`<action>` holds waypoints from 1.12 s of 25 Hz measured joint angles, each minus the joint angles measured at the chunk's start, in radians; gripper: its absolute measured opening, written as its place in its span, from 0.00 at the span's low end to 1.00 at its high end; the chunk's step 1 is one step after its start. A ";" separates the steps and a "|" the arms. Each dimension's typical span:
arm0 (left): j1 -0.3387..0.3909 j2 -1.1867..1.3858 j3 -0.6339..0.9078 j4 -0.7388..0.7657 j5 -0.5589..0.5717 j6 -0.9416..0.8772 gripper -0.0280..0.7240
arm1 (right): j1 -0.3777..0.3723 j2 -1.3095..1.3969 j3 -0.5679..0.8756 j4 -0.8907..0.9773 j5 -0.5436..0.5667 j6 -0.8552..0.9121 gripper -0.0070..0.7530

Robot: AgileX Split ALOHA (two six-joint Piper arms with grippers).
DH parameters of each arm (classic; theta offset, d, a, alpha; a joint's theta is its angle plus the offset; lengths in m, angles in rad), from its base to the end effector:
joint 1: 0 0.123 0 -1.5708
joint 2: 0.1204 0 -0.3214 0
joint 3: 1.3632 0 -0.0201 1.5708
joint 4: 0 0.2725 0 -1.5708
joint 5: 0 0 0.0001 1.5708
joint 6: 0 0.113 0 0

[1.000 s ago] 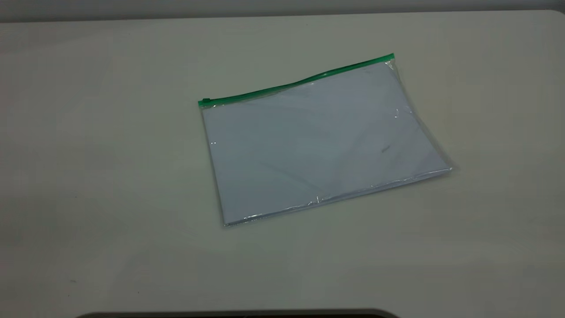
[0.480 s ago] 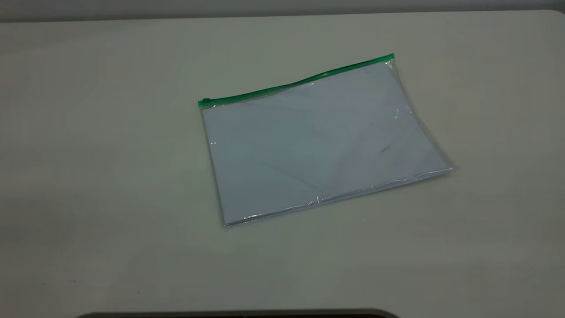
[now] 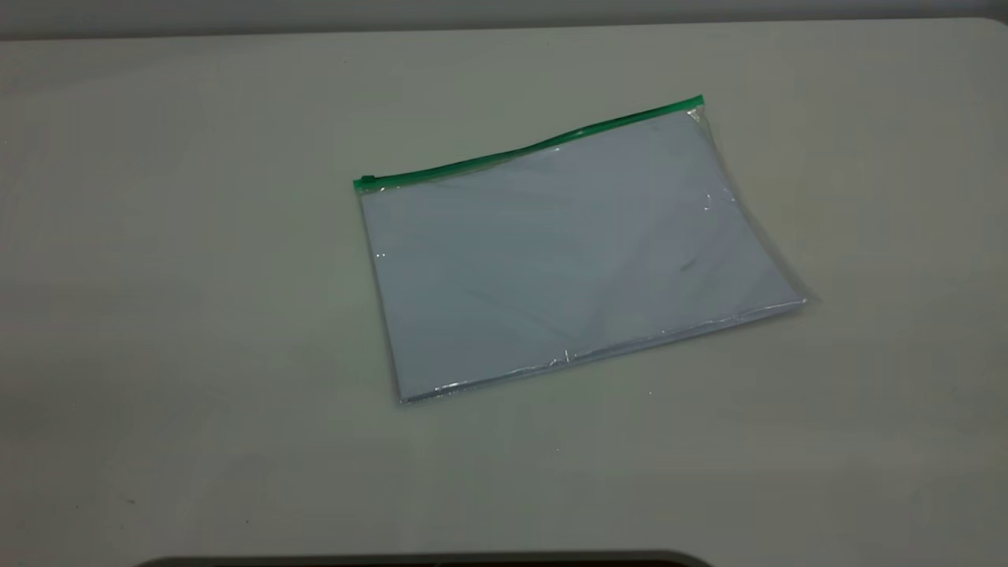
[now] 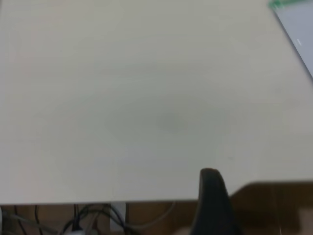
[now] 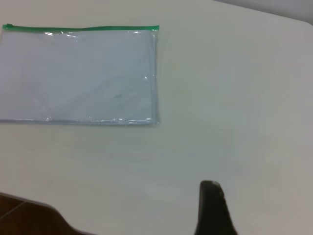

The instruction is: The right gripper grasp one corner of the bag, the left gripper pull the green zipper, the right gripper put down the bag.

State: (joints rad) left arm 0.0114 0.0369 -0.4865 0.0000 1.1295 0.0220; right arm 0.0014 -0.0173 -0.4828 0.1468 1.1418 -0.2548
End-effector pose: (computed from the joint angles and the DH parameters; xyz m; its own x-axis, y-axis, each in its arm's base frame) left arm 0.0001 0.0000 0.2668 -0.5587 0.0156 -0.8292 0.0009 0.9998 0.0182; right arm -0.0086 0.0150 0.2651 -0.4912 -0.1912 -0.8498 -0.2131 0.9723 -0.0955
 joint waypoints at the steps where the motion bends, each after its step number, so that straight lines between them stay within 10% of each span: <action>1: 0.003 -0.016 0.000 0.005 0.001 -0.007 0.79 | 0.000 0.000 0.000 0.000 0.000 0.000 0.70; 28: 0.005 -0.056 0.000 0.008 0.004 -0.022 0.79 | 0.000 0.000 0.000 -0.004 0.000 0.000 0.70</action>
State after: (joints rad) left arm 0.0167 -0.0187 -0.4865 0.0084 1.1339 0.0000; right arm 0.0014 -0.0173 -0.4828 0.1430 1.1418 -0.2548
